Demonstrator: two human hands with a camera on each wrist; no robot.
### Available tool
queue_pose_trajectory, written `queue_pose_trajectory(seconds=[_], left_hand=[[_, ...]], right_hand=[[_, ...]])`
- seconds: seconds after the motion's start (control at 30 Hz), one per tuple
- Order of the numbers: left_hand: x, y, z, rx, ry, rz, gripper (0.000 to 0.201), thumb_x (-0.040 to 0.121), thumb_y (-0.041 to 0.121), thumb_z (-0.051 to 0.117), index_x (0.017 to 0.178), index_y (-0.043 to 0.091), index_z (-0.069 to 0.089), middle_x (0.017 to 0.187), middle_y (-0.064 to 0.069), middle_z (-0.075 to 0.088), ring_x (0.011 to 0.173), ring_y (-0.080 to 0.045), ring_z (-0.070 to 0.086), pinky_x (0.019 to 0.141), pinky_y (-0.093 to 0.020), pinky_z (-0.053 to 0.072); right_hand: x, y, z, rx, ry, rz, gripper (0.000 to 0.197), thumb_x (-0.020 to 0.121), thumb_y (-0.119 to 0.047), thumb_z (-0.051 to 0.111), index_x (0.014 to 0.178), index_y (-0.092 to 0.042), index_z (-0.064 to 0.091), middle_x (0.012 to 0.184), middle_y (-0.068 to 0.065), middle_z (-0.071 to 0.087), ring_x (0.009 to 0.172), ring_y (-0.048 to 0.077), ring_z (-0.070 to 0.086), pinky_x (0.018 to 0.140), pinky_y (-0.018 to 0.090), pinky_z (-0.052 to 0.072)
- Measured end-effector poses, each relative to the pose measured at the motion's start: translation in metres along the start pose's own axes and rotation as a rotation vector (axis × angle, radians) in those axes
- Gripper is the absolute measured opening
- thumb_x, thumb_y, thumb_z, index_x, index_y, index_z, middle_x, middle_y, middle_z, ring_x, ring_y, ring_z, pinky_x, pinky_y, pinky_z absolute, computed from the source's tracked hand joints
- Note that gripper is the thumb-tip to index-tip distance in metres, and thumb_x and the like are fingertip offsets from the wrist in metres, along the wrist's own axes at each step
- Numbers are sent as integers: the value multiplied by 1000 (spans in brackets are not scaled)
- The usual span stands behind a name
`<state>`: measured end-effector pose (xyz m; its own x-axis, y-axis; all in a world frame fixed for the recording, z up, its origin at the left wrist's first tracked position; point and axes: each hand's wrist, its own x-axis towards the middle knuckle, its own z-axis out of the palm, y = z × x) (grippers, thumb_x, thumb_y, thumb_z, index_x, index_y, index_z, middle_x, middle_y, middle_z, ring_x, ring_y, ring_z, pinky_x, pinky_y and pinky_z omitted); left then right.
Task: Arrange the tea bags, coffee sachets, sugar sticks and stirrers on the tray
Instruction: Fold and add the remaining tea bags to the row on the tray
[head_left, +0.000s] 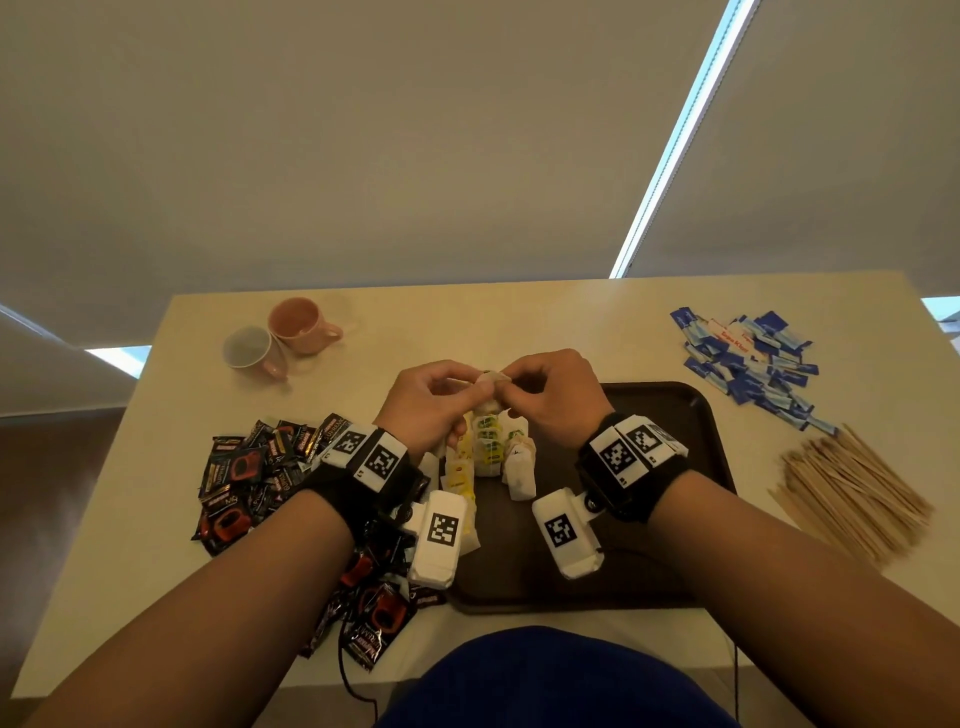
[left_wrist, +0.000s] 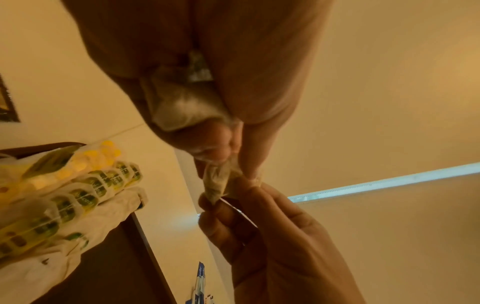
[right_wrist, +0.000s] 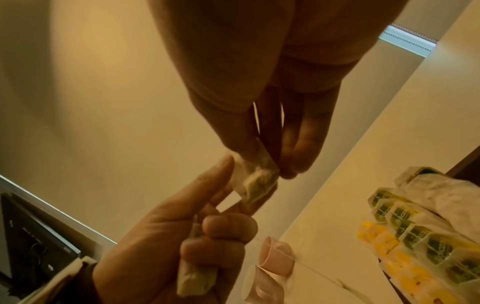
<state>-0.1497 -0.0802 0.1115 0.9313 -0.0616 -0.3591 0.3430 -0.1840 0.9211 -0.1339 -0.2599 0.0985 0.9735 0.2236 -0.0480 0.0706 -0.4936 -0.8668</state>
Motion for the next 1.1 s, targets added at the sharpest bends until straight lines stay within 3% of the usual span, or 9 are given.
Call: queue_pose_trajectory(seconds=[0.1, 0.2, 0.3, 0.5, 0.6, 0.73, 0.83, 0.97, 1.1], left_hand=[[3, 0, 1, 31, 25, 78, 2, 89, 12, 73, 88, 12, 73, 60, -6, 61, 39, -11, 45, 39, -21, 38], [6, 0, 3, 28, 62, 52, 7, 88, 17, 75, 89, 10, 73, 52, -2, 56, 37, -11, 43, 39, -21, 36], [9, -1, 3, -9, 75, -5, 11, 89, 17, 75, 92, 8, 71, 51, 1, 57, 37, -10, 43, 38, -21, 36], [8, -2, 4, -35, 59, -11, 9, 89, 11, 74, 84, 15, 67, 50, 5, 59, 37, -9, 44, 38, -20, 37], [8, -3, 3, -16, 38, 17, 8, 90, 12, 73, 83, 14, 69, 52, 3, 59, 38, -9, 44, 38, -20, 37], [7, -1, 1, -4, -15, 46, 5, 91, 12, 71, 90, 7, 71, 53, 4, 60, 38, -8, 44, 39, -19, 37], [7, 1, 1, 10, -28, 59, 5, 92, 14, 71, 90, 9, 71, 52, 5, 59, 39, -9, 44, 38, -19, 37], [6, 2, 1, 6, -35, 69, 5, 92, 12, 70, 91, 7, 70, 51, 5, 57, 38, -8, 43, 37, -18, 37], [9, 0, 1, -4, -14, 81, 12, 91, 10, 71, 96, 0, 69, 53, 7, 58, 38, -8, 44, 38, -19, 38]], right_hand=[[-1, -6, -2, 110, -33, 45, 14, 89, -21, 72, 95, -9, 76, 78, 4, 75, 66, 16, 72, 65, 34, 61], [-2, -9, -6, 249, -49, 79, 21, 89, -11, 70, 105, 4, 71, 82, 16, 74, 63, 15, 70, 60, 21, 56], [0, -7, -11, 276, -62, 82, 20, 91, 0, 65, 109, 7, 70, 87, 23, 72, 66, 16, 67, 60, 19, 56], [3, -8, -13, 236, 18, 80, 9, 88, -2, 69, 94, 4, 71, 81, 18, 72, 69, 26, 70, 63, 29, 61], [5, -10, -15, 258, 13, 71, 10, 87, 2, 69, 95, 8, 68, 80, 21, 72, 63, 24, 70, 61, 28, 60], [9, -11, -17, 172, 17, -2, 10, 88, -4, 70, 97, 0, 72, 83, 12, 74, 69, 23, 71, 65, 31, 61], [12, -13, -19, 149, 25, -19, 12, 90, -4, 67, 100, -4, 75, 86, 9, 74, 72, 22, 70, 67, 29, 61], [13, -10, -20, 53, 48, -20, 15, 91, -7, 67, 102, -11, 76, 86, 0, 74, 72, 12, 70, 72, 27, 60], [14, -11, -20, -21, 104, -23, 10, 86, -12, 73, 93, -19, 72, 82, -2, 72, 74, 12, 67, 70, 21, 55]])
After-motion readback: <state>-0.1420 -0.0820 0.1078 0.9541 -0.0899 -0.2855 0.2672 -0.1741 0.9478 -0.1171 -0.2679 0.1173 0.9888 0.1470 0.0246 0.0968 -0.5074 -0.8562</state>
